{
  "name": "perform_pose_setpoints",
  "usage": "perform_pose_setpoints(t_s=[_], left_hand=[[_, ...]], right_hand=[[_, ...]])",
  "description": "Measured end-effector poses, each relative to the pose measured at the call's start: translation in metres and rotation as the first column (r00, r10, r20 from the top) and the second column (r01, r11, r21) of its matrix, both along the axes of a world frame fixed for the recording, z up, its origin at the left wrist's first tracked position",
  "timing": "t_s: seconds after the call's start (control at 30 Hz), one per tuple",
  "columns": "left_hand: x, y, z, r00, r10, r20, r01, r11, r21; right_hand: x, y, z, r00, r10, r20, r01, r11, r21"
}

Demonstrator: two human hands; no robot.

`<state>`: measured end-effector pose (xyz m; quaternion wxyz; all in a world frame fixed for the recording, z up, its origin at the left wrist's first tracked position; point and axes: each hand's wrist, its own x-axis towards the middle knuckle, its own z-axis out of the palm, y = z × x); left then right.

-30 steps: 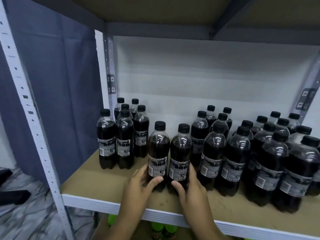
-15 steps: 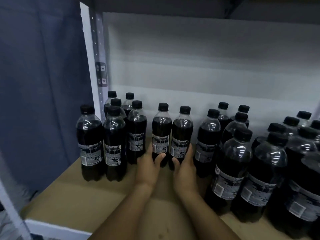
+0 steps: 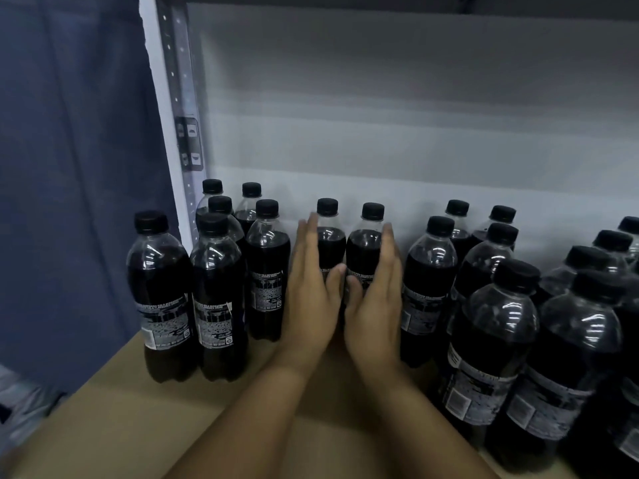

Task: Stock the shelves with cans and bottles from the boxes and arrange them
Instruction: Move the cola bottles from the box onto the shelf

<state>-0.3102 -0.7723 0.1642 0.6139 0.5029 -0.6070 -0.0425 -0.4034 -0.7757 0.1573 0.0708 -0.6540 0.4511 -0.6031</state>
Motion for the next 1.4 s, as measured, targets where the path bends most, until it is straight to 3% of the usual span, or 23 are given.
perform_pose_setpoints(t_s=[0.3,0.53,0.7,0.9,1.03,1.1,1.27,1.4], left_hand=[[0.01,-0.015,0.008,0.99,0.035,0.135,-0.02,0.993,-0.114],[0.006,-0.042,0.003,0.988,0.091,0.124,-0.069,0.982,-0.174],[0.006,-0.051,-0.001,0.987,0.089,0.131,-0.067,0.984,-0.163],[0.001,-0.014,-0.008,0.997,-0.036,0.075,0.034,0.999,0.028],[0.003,0.027,-0.016,0.995,-0.095,0.036,0.079,0.949,0.305],[0.003,0.059,-0.024,0.996,-0.065,0.06,0.032,0.896,0.443],[0.021,0.151,-0.054,0.972,-0.073,0.225,-0.082,0.788,0.611],[0.028,0.217,-0.055,0.96,-0.057,0.273,-0.133,0.767,0.628]], right_hand=[[-0.008,-0.017,-0.002,0.999,0.021,-0.033,-0.022,0.999,-0.034],[-0.001,-0.043,-0.006,0.992,-0.103,-0.069,0.1,0.994,-0.044],[-0.001,-0.05,-0.008,0.992,-0.095,-0.089,0.093,0.995,-0.027],[-0.003,-0.018,-0.019,0.994,0.056,-0.095,-0.039,0.984,0.174],[-0.017,0.033,-0.027,0.981,0.181,-0.077,-0.149,0.94,0.306],[-0.028,0.061,-0.029,0.974,0.211,-0.086,-0.171,0.927,0.334],[-0.055,0.141,-0.033,0.971,0.209,-0.112,-0.138,0.881,0.453],[-0.07,0.209,-0.041,0.974,0.192,-0.12,-0.112,0.87,0.48]])
